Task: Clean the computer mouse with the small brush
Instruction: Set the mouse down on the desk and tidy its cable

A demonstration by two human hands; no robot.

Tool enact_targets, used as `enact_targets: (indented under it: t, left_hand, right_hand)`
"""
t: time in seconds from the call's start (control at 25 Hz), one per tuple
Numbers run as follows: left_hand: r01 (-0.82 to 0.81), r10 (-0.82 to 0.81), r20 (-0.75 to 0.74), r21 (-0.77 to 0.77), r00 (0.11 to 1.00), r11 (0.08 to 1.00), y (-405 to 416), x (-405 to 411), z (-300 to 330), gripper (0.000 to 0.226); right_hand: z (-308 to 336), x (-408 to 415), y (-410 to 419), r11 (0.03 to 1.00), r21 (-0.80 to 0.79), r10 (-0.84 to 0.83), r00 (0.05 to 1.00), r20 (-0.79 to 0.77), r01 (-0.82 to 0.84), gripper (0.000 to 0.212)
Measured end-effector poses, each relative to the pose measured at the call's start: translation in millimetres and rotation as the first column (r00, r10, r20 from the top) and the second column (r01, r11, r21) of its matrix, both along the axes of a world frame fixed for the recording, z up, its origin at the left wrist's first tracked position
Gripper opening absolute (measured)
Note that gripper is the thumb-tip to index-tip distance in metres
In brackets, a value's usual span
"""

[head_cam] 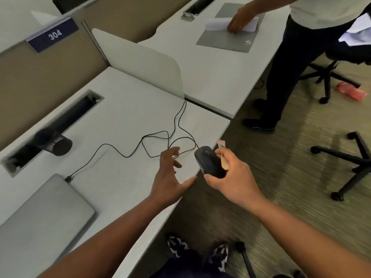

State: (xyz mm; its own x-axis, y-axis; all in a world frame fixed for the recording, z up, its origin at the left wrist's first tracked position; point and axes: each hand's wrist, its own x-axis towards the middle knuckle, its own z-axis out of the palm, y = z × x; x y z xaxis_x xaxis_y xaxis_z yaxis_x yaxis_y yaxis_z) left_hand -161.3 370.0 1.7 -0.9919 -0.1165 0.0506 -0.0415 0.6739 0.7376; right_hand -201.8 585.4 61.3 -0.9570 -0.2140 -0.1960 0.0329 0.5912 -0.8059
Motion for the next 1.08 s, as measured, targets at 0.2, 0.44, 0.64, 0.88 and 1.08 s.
enact_targets:
  t: [0.2,0.44,0.64,0.88,1.08]
  left_hand:
    - [-0.132,0.189,0.206,-0.263,0.960,0.956,-53,-38,-15,0.093]
    - [-0.044,0.144,0.351,-0.278,0.925,0.960,-95,-85,-39,0.041]
    - [-0.144,0.225,0.293,-0.274,0.929,0.951,-128,-97,-53,0.018]
    - [-0.330,0.372,0.284,-0.185,0.884,0.926,-176,-112,-62,0.017]
    - [-0.551,0.543,0.278,-0.055,0.793,0.833,-208,-116,-64,0.012]
  right_hand:
    - [-6,-10,-22,0.997,0.077,0.012,1.000,0.016,-0.013,0.074]
    - [-20,-22,-51,0.994,0.113,0.005,1.000,0.030,-0.008,0.067]
    - [-40,-30,-78,0.989,0.145,0.028,0.998,0.053,-0.036,0.065]
    - [-60,-46,-118,0.980,0.171,0.096,0.995,0.035,-0.101,0.066]
    - [-80,-64,-151,0.957,0.205,0.212,0.977,-0.001,-0.207,0.068]
